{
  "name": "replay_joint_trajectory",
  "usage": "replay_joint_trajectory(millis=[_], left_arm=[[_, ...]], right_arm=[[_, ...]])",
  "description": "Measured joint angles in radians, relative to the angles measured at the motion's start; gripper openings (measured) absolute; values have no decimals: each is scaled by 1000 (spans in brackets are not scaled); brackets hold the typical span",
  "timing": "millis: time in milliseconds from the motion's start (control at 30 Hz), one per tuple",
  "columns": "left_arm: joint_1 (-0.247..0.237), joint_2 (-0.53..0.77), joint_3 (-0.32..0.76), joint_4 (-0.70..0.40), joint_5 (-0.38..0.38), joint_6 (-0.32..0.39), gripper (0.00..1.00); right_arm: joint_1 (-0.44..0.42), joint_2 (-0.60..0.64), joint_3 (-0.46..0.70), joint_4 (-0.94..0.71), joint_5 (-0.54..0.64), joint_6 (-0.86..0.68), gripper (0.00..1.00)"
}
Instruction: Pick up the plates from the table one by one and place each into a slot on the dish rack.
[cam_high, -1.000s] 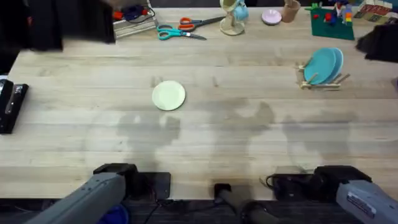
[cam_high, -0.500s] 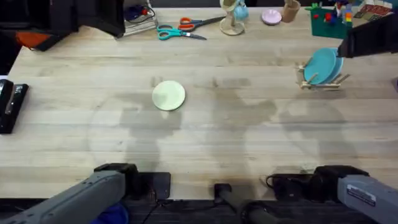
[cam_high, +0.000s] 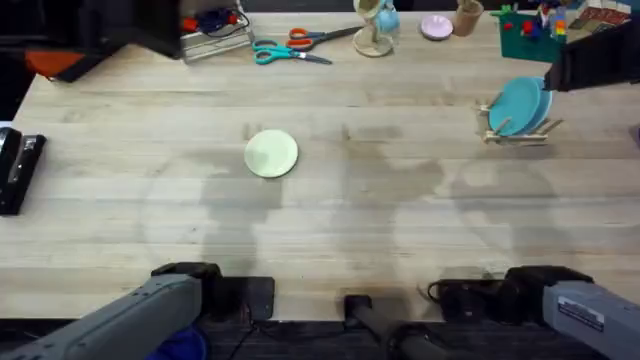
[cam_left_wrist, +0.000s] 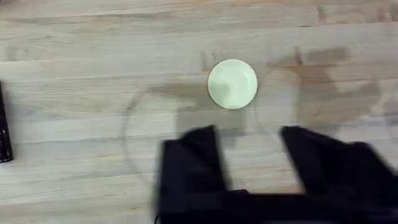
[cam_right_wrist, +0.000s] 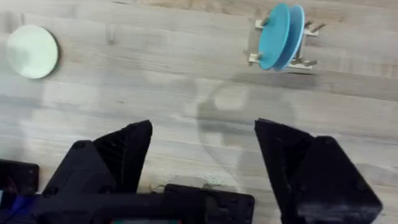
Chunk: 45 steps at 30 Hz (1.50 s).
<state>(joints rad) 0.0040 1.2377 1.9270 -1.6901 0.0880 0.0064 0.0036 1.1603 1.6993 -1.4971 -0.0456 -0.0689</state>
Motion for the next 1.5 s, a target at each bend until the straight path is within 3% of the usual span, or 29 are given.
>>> replay_joint_trajectory(millis=[100, 133, 167, 467, 1000, 1500], left_arm=[[0, 0, 0, 0, 6, 1, 196], [0, 0, 0, 0, 7, 5, 79], [0, 0, 0, 0, 10, 4, 53], [0, 0, 0, 0, 36, 4, 41], [7, 164, -22, 4, 243, 51, 43], [214, 160, -359, 126, 567, 221, 42]], right_arm=[[0, 0, 0, 0, 0, 0, 995], [0, 0, 0, 0, 0, 0, 995], [0, 0, 0, 0, 0, 0, 995], [0, 0, 0, 0, 0, 0, 995], [0, 0, 0, 0, 0, -3, 995], [0, 0, 0, -1, 0, -4, 995]])
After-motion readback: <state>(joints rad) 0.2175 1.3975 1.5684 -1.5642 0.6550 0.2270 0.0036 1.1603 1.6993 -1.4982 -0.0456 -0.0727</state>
